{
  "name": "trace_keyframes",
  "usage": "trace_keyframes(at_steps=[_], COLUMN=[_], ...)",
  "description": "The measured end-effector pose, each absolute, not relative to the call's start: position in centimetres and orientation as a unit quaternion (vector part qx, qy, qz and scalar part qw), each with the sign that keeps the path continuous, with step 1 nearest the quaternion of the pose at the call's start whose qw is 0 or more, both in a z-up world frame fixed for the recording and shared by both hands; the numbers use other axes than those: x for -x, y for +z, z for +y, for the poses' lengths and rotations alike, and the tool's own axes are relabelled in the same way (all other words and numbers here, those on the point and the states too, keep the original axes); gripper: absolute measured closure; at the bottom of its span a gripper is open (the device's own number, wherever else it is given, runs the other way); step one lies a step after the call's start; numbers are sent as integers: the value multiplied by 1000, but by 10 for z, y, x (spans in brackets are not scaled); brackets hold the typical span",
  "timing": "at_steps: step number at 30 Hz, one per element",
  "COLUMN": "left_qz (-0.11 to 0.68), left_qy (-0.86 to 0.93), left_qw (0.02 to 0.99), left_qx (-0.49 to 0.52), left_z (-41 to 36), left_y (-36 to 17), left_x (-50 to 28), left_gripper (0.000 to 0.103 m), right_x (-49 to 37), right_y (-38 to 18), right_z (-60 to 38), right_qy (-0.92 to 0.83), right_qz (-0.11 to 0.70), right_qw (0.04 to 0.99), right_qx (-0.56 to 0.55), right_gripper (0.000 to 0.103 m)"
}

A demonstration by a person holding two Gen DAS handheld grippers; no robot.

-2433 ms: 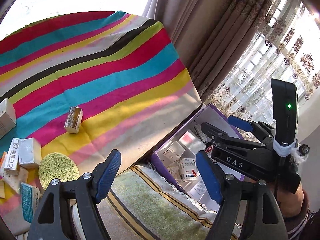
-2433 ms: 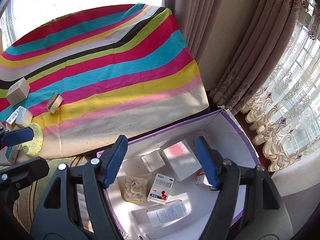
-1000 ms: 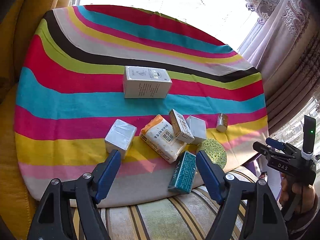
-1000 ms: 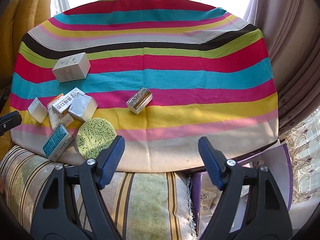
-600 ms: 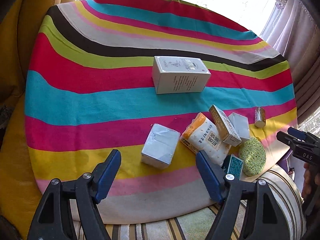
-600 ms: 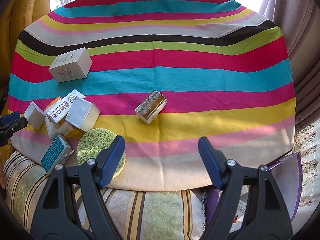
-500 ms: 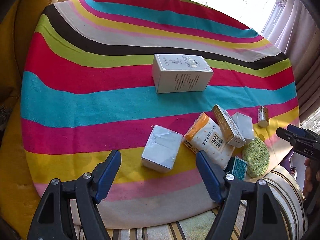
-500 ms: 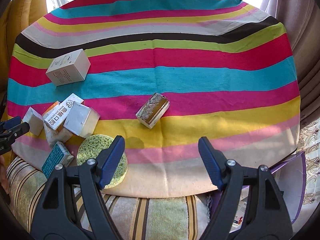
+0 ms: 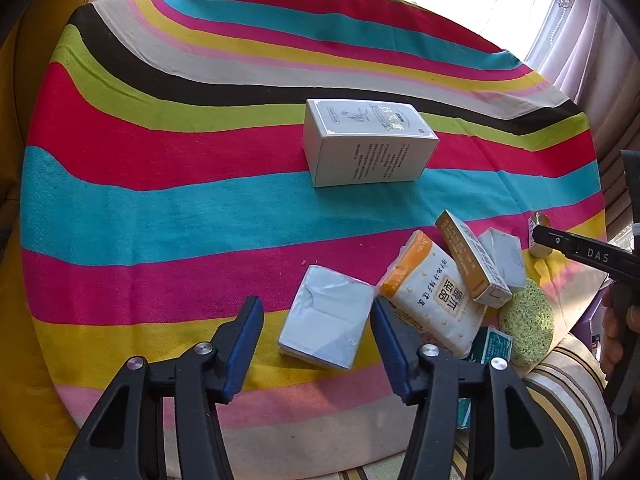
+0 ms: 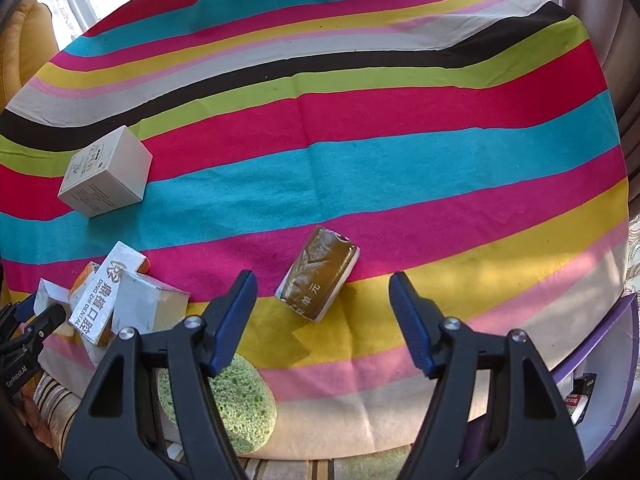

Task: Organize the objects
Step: 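Grasp the white wrapped cube with the left tool while the right tool grasps the gold-brown box, then carry the white cube and gold-brown box over the purple box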

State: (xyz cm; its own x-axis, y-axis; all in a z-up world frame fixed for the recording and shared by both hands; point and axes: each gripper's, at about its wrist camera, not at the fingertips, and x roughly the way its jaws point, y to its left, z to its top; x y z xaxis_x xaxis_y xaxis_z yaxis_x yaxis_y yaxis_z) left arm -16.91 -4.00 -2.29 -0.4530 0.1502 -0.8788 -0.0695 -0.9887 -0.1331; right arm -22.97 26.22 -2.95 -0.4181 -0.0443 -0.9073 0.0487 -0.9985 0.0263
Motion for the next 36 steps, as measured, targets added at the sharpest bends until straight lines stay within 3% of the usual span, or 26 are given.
trace_keyframes(at_steps=[3,5,7,20,36], left_qz=[-38,-38,-38,-59,-66], left_qy=[850,850,852,868,872], left_qw=[71,74,75,91,170], left_qx=[521,520,517,484,455], left_z=[-39,-37,-36,-22,47], left_y=[-25,-25,-24,1,35], left_x=[169,169,169,147,101], left_gripper=[60,62,65,67,67], right_x=[234,236,236,202,122], right_y=[-34,-36,-39,-14,21], right_z=[263,263,264,267,300], right_qy=[-840,-839,-836,-855,-874], right_qz=[8,15,20,38,41], right_qw=[24,21,24,50,39], right_qx=[-542,-544,-548,-515,-483], right_gripper=[49,56,70,71,71])
